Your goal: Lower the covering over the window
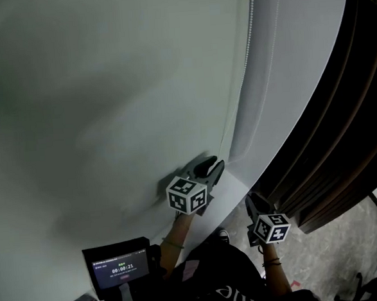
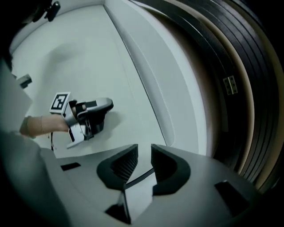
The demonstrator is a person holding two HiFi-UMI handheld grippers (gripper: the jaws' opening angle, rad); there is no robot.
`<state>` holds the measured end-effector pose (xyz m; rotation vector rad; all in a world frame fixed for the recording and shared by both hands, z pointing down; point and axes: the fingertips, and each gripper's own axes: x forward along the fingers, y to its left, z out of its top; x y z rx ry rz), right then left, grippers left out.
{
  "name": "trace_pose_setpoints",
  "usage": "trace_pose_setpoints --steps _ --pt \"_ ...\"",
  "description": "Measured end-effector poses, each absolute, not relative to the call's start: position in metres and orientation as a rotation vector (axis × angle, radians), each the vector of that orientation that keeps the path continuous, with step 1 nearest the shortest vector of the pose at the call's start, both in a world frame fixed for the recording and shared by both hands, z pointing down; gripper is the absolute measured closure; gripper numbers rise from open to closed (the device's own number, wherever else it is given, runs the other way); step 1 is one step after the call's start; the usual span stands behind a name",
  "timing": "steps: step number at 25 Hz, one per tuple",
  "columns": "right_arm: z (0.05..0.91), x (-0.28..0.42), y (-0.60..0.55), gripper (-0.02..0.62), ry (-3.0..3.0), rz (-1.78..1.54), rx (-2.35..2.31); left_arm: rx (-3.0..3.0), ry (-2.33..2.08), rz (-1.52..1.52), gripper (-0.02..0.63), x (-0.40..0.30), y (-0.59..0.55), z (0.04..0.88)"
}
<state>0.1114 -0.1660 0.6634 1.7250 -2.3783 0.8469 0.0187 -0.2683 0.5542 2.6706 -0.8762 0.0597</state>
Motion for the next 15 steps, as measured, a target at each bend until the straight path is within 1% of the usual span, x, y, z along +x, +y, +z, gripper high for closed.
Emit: trace_pose_setpoints --steps 6,12,15 --pt "0.617 0.112 -0.158 0.518 -2.486 0.829 1.808 2.642 -0.855 0.06 0.514 0.01 -0.247 0.568" --pt "0.593 0.083 -0.12 0.518 -2.595 0.768 1.804 2.638 -0.875 -0.011 0.514 -0.023 -0.184 0.566" --pt "0.58 0.085 -0.098 0.518 -2.639 0.72 1.79 2.644 -0.889 -0.058 0.514 -0.022 -0.15 0.555"
